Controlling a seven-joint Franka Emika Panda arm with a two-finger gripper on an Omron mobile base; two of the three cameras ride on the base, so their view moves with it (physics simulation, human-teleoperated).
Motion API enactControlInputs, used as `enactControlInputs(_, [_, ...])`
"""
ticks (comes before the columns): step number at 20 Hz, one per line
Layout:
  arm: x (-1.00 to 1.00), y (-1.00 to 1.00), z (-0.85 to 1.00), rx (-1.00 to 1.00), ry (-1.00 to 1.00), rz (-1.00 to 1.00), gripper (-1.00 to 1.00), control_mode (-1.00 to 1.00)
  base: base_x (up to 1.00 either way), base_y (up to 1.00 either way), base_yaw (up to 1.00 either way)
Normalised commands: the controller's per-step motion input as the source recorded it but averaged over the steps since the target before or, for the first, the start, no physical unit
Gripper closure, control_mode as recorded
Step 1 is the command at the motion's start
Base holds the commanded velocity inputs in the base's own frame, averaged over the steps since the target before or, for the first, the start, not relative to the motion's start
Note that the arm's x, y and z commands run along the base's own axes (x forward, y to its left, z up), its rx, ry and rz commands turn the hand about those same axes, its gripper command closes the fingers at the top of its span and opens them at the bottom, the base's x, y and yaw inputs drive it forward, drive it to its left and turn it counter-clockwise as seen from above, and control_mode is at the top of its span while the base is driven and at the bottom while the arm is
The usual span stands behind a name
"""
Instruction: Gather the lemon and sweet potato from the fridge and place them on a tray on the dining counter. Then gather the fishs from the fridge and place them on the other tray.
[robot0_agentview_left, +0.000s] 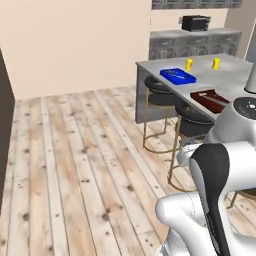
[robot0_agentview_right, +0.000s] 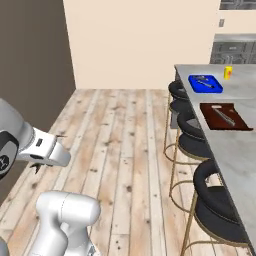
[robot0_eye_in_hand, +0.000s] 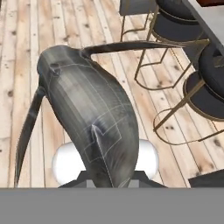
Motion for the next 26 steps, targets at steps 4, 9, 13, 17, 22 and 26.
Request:
enactControlInputs(4, [0.00, 0.00, 0.00, 0.00, 0.00, 0.00, 1.00, 1.00, 0.85, 0.67, -0.46])
enactControlInputs(9, [0.00, 0.00, 0.00, 0.00, 0.00, 0.00, 1.00, 1.00, 0.88, 0.70, -0.45])
enactControlInputs(13, [0.00, 0.00, 0.00, 0.00, 0.00, 0.00, 1.00, 1.00, 0.90, 0.70, -0.45])
enactControlInputs(17, [0.00, 0.00, 0.00, 0.00, 0.00, 0.00, 1.00, 1.00, 0.90, 0.70, -0.45])
enactControlInputs(22, [0.00, 0.00, 0.00, 0.00, 0.00, 0.00, 1.00, 1.00, 0.87, 0.71, -0.44])
enactControlInputs(26, [0.00, 0.00, 0.00, 0.00, 0.00, 0.00, 1.00, 1.00, 0.82, 0.73, -0.44])
